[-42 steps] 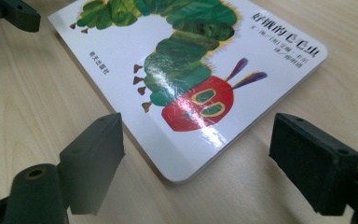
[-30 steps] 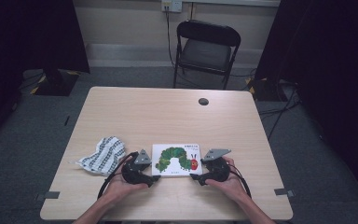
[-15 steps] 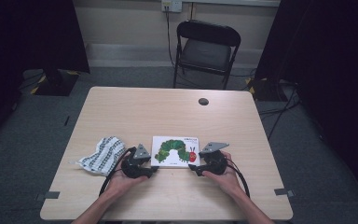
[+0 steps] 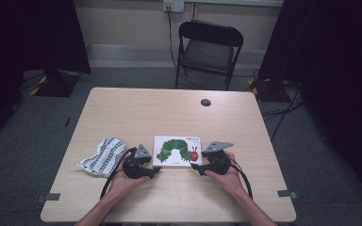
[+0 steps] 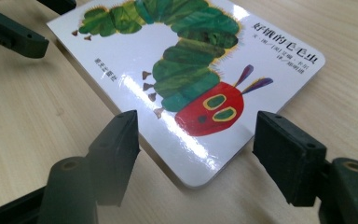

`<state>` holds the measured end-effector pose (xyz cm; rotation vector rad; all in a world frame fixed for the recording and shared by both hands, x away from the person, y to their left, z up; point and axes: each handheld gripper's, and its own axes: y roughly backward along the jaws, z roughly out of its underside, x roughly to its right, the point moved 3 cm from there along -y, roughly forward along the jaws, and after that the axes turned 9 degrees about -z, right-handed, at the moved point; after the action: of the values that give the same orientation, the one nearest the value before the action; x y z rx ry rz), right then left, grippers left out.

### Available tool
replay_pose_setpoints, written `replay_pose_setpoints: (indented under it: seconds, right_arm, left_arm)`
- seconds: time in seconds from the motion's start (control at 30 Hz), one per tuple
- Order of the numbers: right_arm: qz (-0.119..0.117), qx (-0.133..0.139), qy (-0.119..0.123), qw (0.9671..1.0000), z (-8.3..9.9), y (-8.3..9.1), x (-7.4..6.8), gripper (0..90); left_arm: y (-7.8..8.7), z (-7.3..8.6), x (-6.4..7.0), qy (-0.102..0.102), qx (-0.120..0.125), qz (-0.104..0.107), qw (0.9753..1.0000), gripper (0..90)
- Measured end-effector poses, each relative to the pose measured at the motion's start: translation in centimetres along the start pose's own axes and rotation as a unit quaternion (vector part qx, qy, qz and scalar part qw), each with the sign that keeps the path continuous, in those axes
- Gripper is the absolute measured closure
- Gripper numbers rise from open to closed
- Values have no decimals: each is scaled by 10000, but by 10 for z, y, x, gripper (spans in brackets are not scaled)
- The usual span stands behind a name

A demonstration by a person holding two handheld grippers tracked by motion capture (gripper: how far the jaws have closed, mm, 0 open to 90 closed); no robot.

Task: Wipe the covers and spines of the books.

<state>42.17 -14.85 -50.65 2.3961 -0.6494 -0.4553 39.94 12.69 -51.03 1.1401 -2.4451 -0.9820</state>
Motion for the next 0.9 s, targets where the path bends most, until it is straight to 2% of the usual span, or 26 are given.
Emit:
replay_pose_setpoints:
  seconds: [0.03,0.07,0.13,0.2,0.27,0.4,0.47,0.57,0.67,0.77,0.83,0.9]
  right_arm:
    - [-3,18,-13,10000,-1,1,0,304]
    - [-19,54,-42,10000,-2,2,-1,300]
    - [-57,61,-91,9999,-2,4,0,288]
    - [-107,89,-142,9998,-3,7,-1,278]
    - [-59,174,-142,9997,-5,12,-2,257]
    - [-18,338,-132,9993,-12,28,-3,222]
    - [17,493,-134,9987,-17,39,-3,209]
    - [84,582,-126,9982,-20,52,-2,190]
    - [164,594,-128,9980,-18,65,-1,182]
    - [297,573,-241,9976,-11,77,5,172]
    - [400,519,-302,9974,-3,85,10,172]
    - [483,554,-405,9965,5,92,15,172]
  left_arm:
    - [3,-1,-2,7,18,1,10000,373]
    - [5,-2,-3,115,78,-2,9999,346]
    - [11,-3,-8,174,12,-10,9998,300]
    - [18,-6,-13,244,101,-63,9996,265]
    - [28,-8,-18,360,208,-66,9991,248]
    - [49,-9,-23,416,461,-130,9980,218]
    - [57,-6,-26,471,446,-147,9978,196]
    - [66,0,-33,508,437,-250,9974,171]
    - [74,7,-44,613,383,-383,9966,164]
    - [84,13,-53,717,399,-501,9954,163]
    - [92,19,-57,745,501,-548,9945,162]
    - [98,27,-62,688,572,-652,9939,158]
